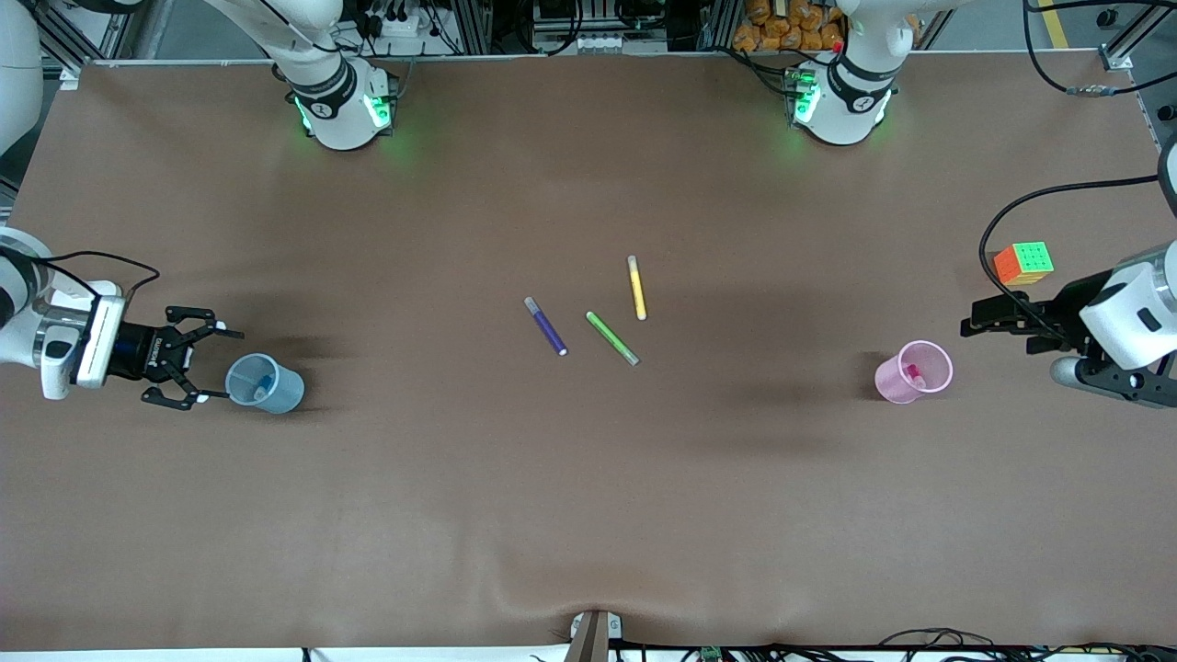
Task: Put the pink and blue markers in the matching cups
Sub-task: 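Raise the left gripper away while the right gripper opens over the cup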
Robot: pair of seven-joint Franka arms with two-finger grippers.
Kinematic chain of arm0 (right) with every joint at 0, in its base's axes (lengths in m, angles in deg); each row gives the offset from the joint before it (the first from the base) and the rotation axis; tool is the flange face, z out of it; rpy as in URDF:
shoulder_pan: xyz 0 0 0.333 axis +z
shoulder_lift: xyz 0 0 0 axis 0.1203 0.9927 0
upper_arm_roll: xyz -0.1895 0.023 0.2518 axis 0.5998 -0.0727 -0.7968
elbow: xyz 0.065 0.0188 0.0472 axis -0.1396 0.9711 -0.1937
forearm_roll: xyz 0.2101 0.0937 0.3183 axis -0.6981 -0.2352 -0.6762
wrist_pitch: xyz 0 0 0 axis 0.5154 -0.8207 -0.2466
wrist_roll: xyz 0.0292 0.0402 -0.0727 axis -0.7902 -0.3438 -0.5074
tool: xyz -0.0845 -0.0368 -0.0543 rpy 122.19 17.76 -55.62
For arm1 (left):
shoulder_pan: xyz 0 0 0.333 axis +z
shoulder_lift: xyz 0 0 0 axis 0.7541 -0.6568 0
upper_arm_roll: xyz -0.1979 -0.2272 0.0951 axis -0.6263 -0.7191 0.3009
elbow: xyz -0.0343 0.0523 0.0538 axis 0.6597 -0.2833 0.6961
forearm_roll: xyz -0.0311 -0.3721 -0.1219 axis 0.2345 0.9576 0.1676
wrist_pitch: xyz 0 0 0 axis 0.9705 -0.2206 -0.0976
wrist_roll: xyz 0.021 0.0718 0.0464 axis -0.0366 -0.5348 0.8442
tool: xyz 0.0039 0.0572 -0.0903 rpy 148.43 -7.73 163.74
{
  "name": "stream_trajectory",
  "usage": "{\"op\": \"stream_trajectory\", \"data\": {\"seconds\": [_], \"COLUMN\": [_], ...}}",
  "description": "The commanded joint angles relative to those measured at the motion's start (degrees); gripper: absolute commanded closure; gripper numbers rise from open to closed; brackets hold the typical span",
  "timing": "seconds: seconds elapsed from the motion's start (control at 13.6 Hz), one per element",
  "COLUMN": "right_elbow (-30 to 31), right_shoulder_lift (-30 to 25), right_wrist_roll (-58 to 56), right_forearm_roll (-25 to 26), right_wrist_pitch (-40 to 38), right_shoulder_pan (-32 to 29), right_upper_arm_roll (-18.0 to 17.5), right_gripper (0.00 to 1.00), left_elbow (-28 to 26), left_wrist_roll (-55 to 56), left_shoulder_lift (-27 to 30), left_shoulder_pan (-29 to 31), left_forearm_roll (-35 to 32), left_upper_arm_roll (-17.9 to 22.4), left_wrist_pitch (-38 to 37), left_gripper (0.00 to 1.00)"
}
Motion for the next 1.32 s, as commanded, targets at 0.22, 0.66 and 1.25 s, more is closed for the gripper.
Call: {"op": "stream_trajectory", "data": {"seconds": [0.22, 0.66, 1.25], "right_elbow": [-2.94, -2.94, -2.5], "right_shoulder_lift": [-0.75, -5.84, -12.96], "right_wrist_roll": [6.17, 21.96, 45.44], "right_forearm_roll": [-0.32, 8.63, 21.03], "right_wrist_pitch": [0.06, 4.89, 8.5], "right_shoulder_pan": [1.72, 5.4, 10.42], "right_upper_arm_roll": [-0.49, -0.31, -0.31], "right_gripper": [0.0, 0.0, 0.0], "left_elbow": [2.16, 2.24, 0.41], "left_wrist_roll": [8.76, 8.85, 9.46], "left_shoulder_lift": [1.94, 4.39, 10.37], "left_shoulder_pan": [-4.38, -3.68, -7.36], "left_forearm_roll": [-8.72, -8.54, -9.33], "left_upper_arm_roll": [0.27, 1.07, 1.51], "left_wrist_pitch": [-4.07, -4.07, -6.79], "left_gripper": [0.0, 0.0, 0.0]}}
